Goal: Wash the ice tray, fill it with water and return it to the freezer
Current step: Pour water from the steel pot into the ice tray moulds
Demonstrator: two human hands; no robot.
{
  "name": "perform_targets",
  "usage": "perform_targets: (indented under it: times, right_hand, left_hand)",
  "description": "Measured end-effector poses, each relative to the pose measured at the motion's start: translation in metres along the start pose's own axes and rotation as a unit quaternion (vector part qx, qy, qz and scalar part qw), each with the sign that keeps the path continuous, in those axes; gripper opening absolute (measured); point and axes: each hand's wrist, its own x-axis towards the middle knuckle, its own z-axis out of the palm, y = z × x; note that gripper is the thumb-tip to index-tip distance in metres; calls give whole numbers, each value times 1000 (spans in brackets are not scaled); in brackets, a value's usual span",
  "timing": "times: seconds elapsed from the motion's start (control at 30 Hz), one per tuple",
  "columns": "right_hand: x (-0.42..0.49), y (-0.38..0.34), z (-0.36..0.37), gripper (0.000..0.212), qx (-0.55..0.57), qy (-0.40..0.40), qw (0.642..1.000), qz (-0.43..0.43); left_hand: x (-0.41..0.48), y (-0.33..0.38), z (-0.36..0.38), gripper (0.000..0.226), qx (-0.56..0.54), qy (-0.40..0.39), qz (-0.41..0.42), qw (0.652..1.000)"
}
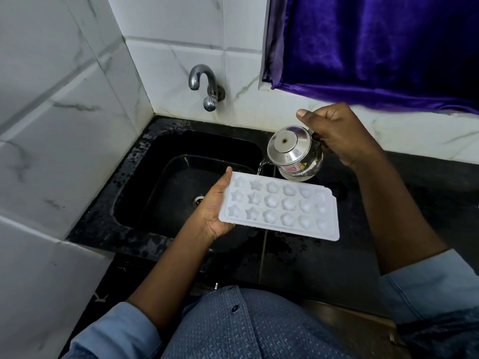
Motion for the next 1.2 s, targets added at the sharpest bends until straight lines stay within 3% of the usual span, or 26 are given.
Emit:
perform_targets:
  times: [0.33, 0.8, 1.2]
  right_hand:
    - [-1, 2, 13, 54, 102, 20, 993, 60]
    - [9, -5, 33, 62, -5, -19, 1000, 4]
    - [10, -6, 32, 62, -12, -14, 1000, -9]
  left_hand:
    - [4, -1, -4, 78, -12, -1, -4, 1000]
    - [1, -1, -6, 79, -7, -11, -3, 1000]
    - [-3, 2, -5, 78, -13, -9, -1, 1000]
